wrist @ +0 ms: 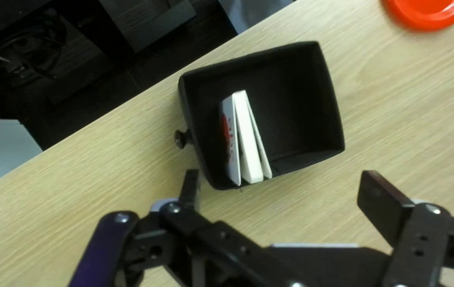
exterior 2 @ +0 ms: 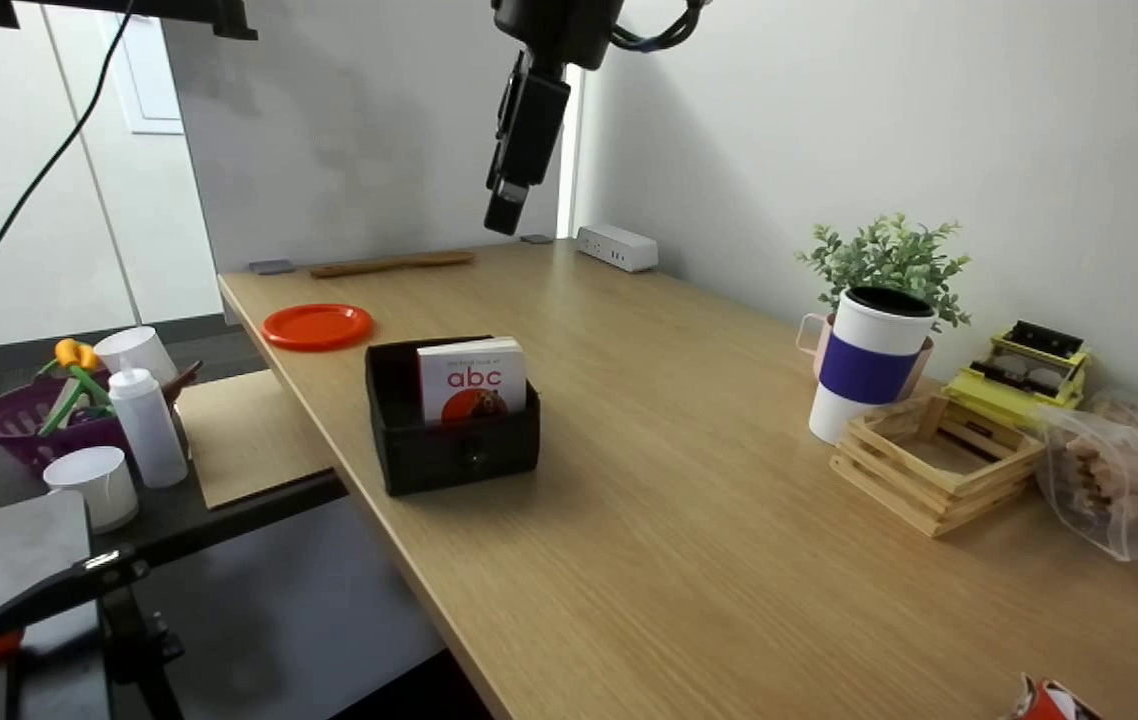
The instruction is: Put the alphabet booklet on the table
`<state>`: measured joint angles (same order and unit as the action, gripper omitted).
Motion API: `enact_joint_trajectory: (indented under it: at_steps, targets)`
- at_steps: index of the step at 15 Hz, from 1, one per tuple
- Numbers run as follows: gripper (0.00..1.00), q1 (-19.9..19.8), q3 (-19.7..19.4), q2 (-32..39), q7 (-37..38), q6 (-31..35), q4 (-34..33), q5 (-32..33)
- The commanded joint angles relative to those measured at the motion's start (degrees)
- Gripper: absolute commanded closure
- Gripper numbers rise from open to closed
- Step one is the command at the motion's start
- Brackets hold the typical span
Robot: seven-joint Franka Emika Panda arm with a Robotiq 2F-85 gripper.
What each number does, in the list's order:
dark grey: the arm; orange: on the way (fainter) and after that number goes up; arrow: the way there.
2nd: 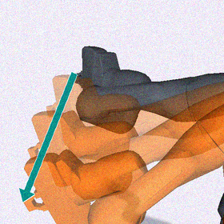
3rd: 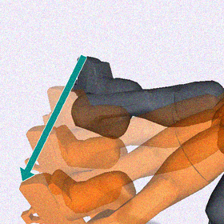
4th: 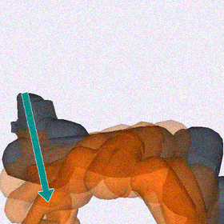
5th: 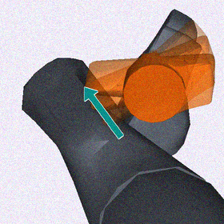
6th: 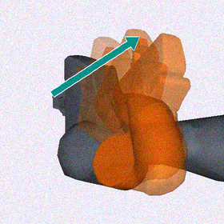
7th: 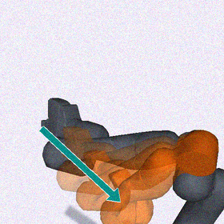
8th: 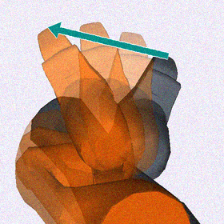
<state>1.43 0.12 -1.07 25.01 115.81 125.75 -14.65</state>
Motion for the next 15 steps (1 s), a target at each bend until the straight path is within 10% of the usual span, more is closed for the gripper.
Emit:
enact_joint_trajectory:
  at_steps: [1,15]
  targets:
    - [0.0,-0.6,0.0,4.9,2.5,2.1,-2.9,5.5]
    - [0.0,0.1,-0.3,12.4,-0.8,1.1,-7.7,6.7]
